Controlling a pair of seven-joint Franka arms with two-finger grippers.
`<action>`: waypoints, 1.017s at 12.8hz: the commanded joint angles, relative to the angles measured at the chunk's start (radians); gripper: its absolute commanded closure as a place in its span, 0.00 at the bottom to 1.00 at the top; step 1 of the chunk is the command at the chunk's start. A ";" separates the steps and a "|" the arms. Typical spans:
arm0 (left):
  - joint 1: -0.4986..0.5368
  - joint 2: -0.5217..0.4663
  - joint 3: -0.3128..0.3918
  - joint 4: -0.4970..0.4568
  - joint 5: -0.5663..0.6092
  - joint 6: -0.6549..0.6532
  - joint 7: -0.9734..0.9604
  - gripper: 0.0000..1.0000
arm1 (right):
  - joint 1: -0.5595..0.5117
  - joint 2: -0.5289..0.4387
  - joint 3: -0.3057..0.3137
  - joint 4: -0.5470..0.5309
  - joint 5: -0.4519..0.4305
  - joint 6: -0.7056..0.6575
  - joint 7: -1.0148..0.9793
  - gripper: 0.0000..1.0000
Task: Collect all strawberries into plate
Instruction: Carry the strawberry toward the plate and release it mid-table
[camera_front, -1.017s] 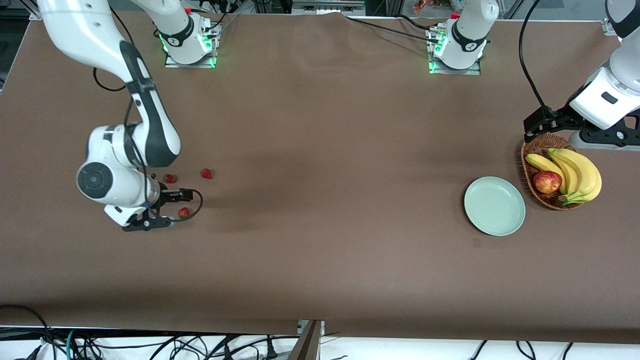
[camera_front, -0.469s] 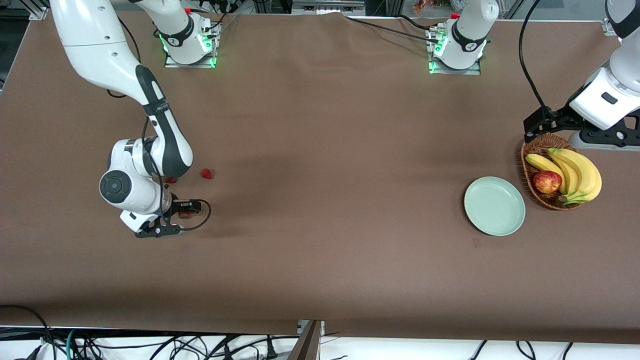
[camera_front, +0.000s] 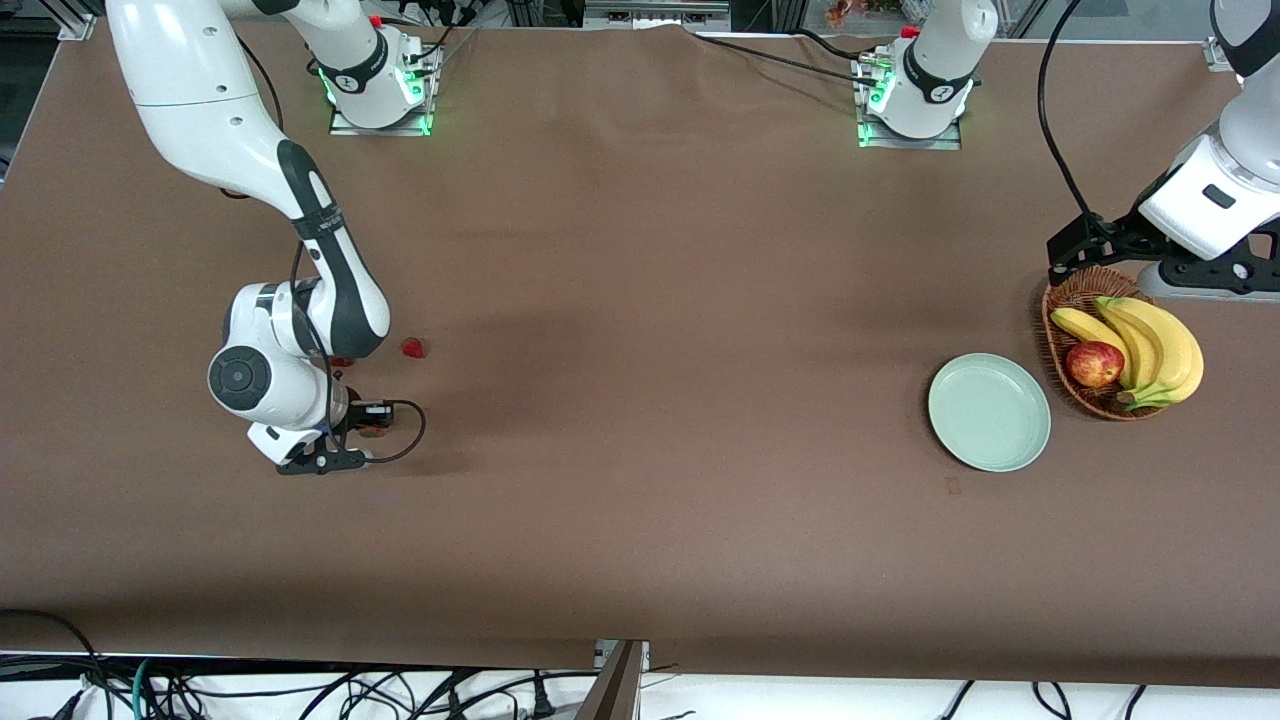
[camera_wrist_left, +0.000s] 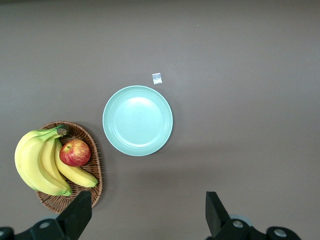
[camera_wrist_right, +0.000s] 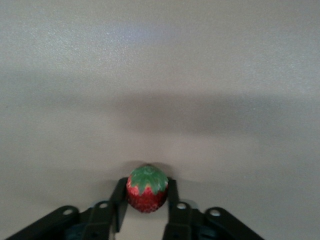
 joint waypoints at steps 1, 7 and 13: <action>0.005 0.012 -0.005 0.031 0.020 -0.022 0.002 0.00 | 0.003 -0.008 0.016 -0.005 0.017 0.002 0.000 0.96; 0.005 0.012 -0.005 0.031 0.020 -0.022 0.002 0.00 | 0.013 -0.053 0.159 0.134 0.025 -0.165 0.204 0.96; 0.005 0.012 -0.005 0.031 0.020 -0.022 0.002 0.00 | 0.224 0.025 0.219 0.283 0.031 -0.149 0.688 0.94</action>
